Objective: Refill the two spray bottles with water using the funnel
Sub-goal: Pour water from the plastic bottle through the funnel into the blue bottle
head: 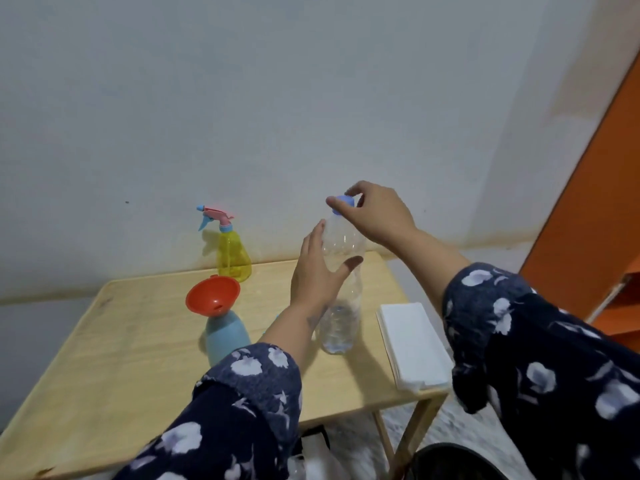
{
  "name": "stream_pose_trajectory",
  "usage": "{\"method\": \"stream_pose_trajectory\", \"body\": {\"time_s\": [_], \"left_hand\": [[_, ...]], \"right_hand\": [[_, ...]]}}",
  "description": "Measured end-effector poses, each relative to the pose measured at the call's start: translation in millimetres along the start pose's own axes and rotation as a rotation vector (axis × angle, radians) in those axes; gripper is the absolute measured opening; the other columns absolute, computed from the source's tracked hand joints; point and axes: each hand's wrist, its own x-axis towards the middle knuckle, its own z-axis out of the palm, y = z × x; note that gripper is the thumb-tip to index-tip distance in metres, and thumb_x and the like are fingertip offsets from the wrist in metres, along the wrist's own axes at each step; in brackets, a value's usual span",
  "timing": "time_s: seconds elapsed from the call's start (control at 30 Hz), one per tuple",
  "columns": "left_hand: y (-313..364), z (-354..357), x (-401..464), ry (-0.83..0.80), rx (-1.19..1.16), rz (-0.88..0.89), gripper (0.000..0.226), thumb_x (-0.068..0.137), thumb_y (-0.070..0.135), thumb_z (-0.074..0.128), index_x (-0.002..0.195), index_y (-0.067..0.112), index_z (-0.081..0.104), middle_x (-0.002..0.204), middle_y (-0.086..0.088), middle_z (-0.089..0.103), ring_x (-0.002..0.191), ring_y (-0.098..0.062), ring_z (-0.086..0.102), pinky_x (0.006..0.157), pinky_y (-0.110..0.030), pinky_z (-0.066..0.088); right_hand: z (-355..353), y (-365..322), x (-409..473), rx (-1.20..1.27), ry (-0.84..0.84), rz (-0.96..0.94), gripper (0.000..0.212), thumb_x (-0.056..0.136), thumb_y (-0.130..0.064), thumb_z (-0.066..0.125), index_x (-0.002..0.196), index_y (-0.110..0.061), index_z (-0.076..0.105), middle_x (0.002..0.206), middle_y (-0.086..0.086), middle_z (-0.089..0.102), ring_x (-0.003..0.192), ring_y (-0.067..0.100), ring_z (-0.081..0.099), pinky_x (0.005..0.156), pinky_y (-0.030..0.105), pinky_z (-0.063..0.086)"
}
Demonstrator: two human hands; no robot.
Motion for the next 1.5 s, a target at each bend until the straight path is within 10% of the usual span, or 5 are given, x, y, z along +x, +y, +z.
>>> {"method": "stream_pose_trajectory", "body": {"time_s": [0.37, 0.6, 0.83, 1.07, 1.5], "left_hand": [[-10.5, -14.1, 2.0, -0.032, -0.072, -0.026, 0.082, 0.083, 0.036, 0.073, 0.150, 0.035, 0.024, 0.152, 0.014, 0.035, 0.136, -0.007, 0.040, 0.098, -0.021, 0.034], [-8.9, -12.7, 1.6, -0.054, -0.046, -0.008, 0.085, 0.083, 0.038, 0.073, 0.151, 0.031, 0.023, 0.153, 0.013, 0.035, 0.136, -0.008, 0.040, 0.099, -0.023, 0.036], [-11.5, -16.2, 8.6, -0.096, -0.067, -0.017, 0.084, 0.083, 0.035, 0.074, 0.151, 0.031, 0.024, 0.154, 0.010, 0.035, 0.138, -0.011, 0.038, 0.105, -0.026, 0.035], [-13.0, -19.7, 7.9, -0.115, -0.086, -0.004, 0.085, 0.083, 0.034, 0.074, 0.151, 0.028, 0.024, 0.154, 0.007, 0.035, 0.137, -0.011, 0.039, 0.108, -0.028, 0.035], [-17.0, -20.0, 6.1, -0.078, -0.085, 0.028, 0.084, 0.082, 0.038, 0.075, 0.150, 0.027, 0.026, 0.151, 0.007, 0.037, 0.133, -0.011, 0.044, 0.107, -0.027, 0.037]], "right_hand": [[-25.3, -29.7, 24.7, -0.277, -0.444, -0.295, 0.028, 0.095, -0.031, 0.052, 0.120, -0.019, 0.059, 0.103, -0.001, 0.048, 0.105, 0.022, 0.051, 0.082, 0.028, 0.034], [-19.2, -39.9, 25.7, -0.518, -0.246, -0.235, 0.037, 0.086, -0.046, 0.057, 0.079, -0.010, 0.063, 0.080, 0.004, 0.062, 0.084, 0.027, 0.061, 0.063, 0.031, 0.043], [-38.4, -43.6, 23.5, -0.342, -0.376, -0.326, 0.033, 0.089, -0.016, 0.060, 0.120, -0.023, 0.065, 0.117, 0.003, 0.060, 0.097, 0.017, 0.051, 0.080, 0.024, 0.036], [-31.2, 1.0, 8.5, -0.138, -0.168, -0.072, 0.039, 0.086, -0.013, 0.066, 0.124, -0.008, 0.061, 0.124, 0.009, 0.063, 0.108, 0.022, 0.059, 0.084, 0.021, 0.039], [142.3, 135.8, -114.1, -0.098, -0.465, 0.361, 0.026, 0.083, -0.011, 0.062, 0.109, -0.009, 0.065, 0.107, 0.013, 0.067, 0.101, 0.028, 0.062, 0.081, 0.028, 0.046]]}}
